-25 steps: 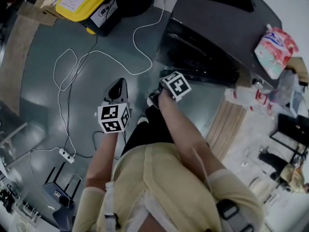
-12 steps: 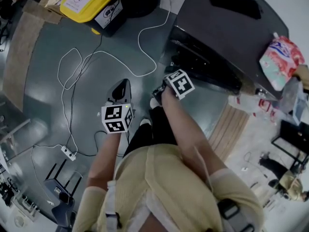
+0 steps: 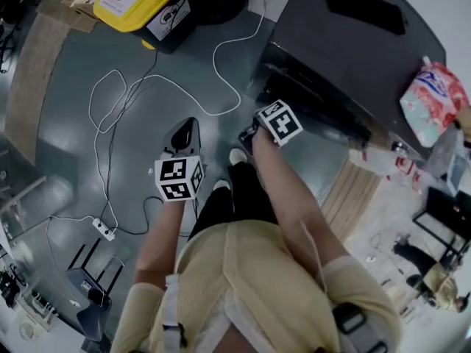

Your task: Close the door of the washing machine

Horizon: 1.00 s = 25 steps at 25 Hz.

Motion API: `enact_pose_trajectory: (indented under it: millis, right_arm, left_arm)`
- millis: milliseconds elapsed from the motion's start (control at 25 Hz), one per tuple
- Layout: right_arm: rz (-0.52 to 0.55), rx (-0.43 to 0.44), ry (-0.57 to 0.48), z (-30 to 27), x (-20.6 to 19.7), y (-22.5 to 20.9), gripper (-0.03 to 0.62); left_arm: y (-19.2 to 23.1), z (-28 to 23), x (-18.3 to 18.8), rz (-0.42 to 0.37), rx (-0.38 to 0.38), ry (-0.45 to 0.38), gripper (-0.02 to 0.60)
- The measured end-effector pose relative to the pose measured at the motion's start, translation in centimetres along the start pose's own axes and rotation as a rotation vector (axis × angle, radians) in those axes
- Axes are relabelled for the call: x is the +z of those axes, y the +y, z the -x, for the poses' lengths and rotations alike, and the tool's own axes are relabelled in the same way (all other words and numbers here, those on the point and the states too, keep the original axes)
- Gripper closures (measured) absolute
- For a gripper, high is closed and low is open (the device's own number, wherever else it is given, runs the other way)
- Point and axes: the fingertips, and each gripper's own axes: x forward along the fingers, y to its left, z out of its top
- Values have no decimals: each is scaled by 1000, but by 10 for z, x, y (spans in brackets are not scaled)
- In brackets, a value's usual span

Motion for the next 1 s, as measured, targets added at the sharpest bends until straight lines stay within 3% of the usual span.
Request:
enact_pose_trajectory:
  millis: [280, 680, 1000]
  right_arm:
    - [8, 16, -3, -3, 4, 2, 482]
    - [148, 64, 3, -1, 1, 2, 482]
    - [165, 112, -2, 22, -4, -8, 482]
  left_arm:
    - [3, -2, 2, 5, 9, -4, 575]
    - [6, 8, 7, 7, 5, -34, 575]
    - [1, 21, 4, 13, -6, -49, 575]
